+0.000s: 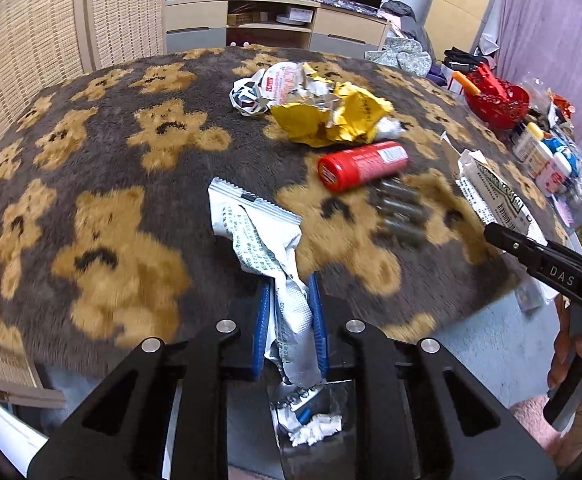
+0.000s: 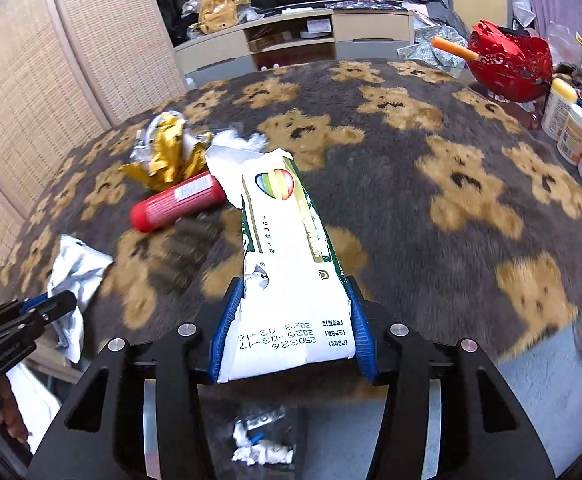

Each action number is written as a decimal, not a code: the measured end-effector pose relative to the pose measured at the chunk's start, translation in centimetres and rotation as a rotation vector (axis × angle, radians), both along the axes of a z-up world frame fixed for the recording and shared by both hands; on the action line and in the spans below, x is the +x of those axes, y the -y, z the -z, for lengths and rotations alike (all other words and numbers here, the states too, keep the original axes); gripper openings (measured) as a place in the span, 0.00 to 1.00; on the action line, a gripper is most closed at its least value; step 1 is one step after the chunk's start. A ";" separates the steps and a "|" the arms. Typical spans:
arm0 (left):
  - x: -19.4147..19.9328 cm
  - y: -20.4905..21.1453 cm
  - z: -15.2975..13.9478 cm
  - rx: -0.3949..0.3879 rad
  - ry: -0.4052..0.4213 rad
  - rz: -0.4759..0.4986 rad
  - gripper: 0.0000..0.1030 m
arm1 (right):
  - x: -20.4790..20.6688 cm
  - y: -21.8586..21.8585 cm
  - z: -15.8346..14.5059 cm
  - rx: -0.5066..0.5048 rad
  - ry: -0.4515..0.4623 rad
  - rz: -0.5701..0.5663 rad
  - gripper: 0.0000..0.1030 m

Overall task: Collect trash
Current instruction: 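Carry the foil wrapper and white packet down over the metal bin, then open the left tool over the bin while the right tool drops the packet, then raise both open tools back toward the trash on the table, then grasp the red can with the left tool while the right tool grasps the brass cylinders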

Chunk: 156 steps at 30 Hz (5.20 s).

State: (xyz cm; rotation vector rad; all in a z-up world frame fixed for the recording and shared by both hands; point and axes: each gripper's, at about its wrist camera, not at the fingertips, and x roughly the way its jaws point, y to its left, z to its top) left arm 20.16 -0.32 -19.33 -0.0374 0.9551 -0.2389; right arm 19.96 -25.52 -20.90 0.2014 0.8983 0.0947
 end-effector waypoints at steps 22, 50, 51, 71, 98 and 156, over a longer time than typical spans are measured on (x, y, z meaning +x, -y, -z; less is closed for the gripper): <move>-13.5 1.3 2.8 0.003 -0.063 0.061 0.16 | -13.0 -4.8 0.8 -0.048 -0.037 -0.112 0.50; -13.2 3.5 13.4 0.024 -0.293 0.095 0.19 | -11.9 -5.9 12.3 0.013 -0.335 -0.114 0.54; -13.1 3.5 13.5 0.025 -0.296 0.093 0.21 | -11.8 -6.0 12.3 0.015 -0.336 -0.115 0.54; -14.4 2.3 8.9 0.071 -0.191 0.053 0.87 | -12.1 -3.8 6.9 0.026 -0.212 -0.062 0.97; -4.5 -0.7 1.1 0.070 -0.023 0.019 0.92 | -0.6 -5.9 -0.2 0.052 0.014 -0.037 0.78; 10.7 7.9 3.5 0.097 0.027 0.251 0.35 | 5.4 -1.3 3.1 -0.054 0.001 -0.004 0.42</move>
